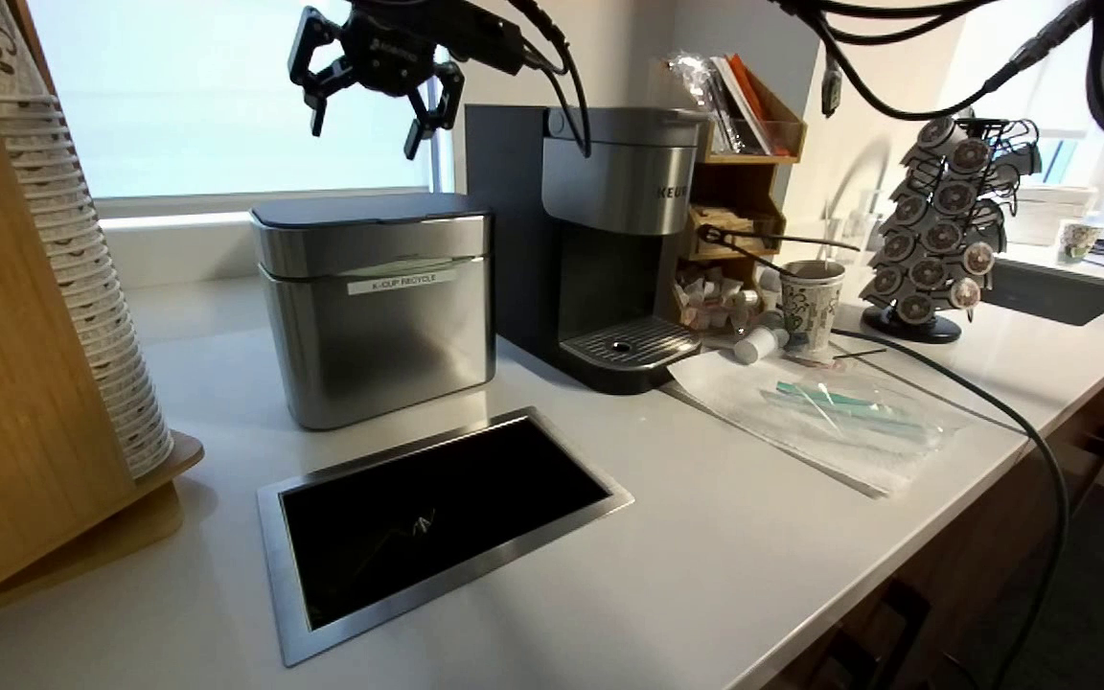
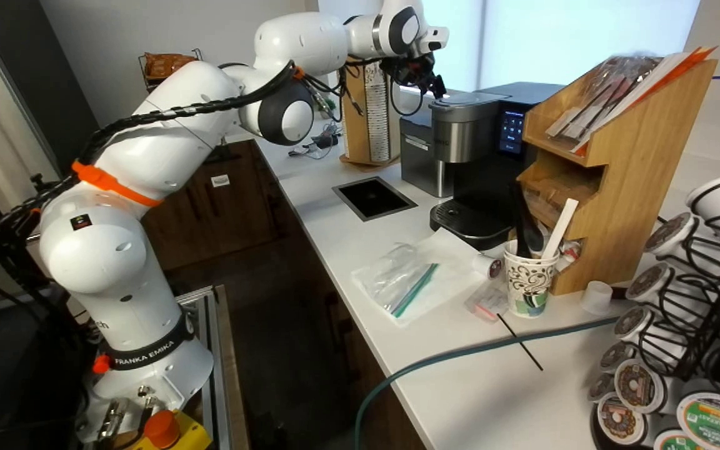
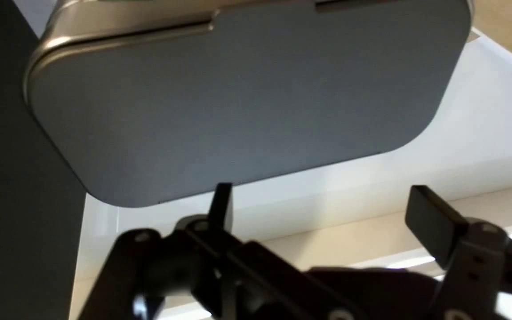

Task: Close the silver bin.

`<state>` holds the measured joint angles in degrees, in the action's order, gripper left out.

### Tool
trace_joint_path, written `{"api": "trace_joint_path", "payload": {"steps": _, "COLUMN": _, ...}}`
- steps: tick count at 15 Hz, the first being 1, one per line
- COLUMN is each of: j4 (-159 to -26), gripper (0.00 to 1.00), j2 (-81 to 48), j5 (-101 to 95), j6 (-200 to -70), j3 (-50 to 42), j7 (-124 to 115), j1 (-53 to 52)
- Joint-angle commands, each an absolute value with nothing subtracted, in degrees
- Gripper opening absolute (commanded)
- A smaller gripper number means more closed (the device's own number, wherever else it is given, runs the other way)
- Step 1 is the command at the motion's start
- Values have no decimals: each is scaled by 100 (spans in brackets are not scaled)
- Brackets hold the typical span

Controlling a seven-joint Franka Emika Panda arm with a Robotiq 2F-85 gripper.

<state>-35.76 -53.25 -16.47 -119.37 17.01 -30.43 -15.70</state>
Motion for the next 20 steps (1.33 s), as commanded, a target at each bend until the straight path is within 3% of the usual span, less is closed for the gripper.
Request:
{"api": "trace_joint_path", "payload": {"steps": 1, "j4": -3451, "gripper": 100, "j2": -5142, "j5": -1701, "j6": -11882, "j3": 1683, "j7": -3183, "j1": -1699}}
{"api": "trace_joint_path", "payload": {"steps": 10, "j4": -3879, "gripper": 100, "j2": -3367, "j5": -2636, "j6": -10252, "j3": 1312, "j7": -3245, "j1": -2087}}
{"api": "trace_joint_path", "payload": {"steps": 20, "j4": -3742, "gripper": 100, "j2": -3286, "j5": -2558, "j6": -10364, "j3": 1458, "j7": -2985, "j1": -2099}}
